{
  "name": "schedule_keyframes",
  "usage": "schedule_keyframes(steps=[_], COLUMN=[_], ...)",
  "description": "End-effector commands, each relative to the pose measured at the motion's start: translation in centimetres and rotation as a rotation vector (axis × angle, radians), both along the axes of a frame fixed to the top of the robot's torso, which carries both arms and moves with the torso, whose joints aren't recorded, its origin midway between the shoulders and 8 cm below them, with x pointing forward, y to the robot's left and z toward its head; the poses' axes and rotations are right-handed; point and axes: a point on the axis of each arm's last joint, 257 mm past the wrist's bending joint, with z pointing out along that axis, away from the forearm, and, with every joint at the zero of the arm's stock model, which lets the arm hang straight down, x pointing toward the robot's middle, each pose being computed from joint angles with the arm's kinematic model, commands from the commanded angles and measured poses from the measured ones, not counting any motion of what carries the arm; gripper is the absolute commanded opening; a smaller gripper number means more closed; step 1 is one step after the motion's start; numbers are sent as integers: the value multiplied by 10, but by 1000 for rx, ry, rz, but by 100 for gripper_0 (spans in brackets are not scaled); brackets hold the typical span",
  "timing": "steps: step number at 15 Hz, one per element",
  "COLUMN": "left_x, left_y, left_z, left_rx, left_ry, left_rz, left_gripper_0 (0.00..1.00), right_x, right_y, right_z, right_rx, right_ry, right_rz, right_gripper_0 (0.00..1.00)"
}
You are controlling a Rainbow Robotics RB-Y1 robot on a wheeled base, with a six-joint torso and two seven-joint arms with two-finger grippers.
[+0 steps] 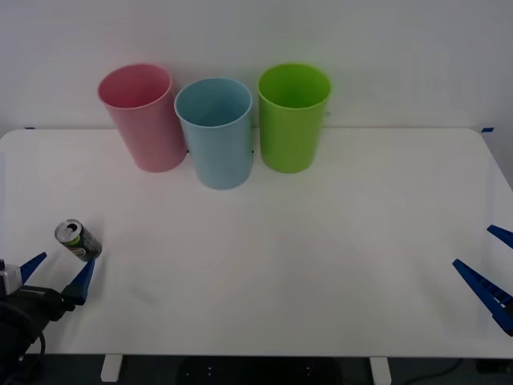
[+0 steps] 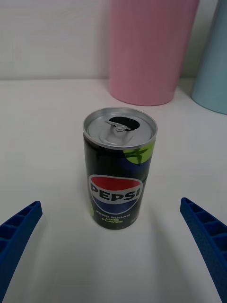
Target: Grasp the object on the table and drop it into the matching bin: aluminum can to the light blue bin, PET bottle to the pink bin.
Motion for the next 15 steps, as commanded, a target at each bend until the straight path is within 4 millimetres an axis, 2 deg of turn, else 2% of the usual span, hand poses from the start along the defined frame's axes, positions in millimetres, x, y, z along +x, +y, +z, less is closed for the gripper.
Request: schedule_keyframes(steps=[1,15], left_x=[12,61], left_y=[-3,-14], left_z=[1,2], left_rx=[-9,-27], left_ry=[-6,-9], left_rz=[-4,-20], left_gripper_0=[100,100], right_x=[0,0], right_y=[0,0], right_z=[0,0], right_rx=[0,0], right_ry=[0,0], right_rz=[0,0], right_gripper_0=[100,100])
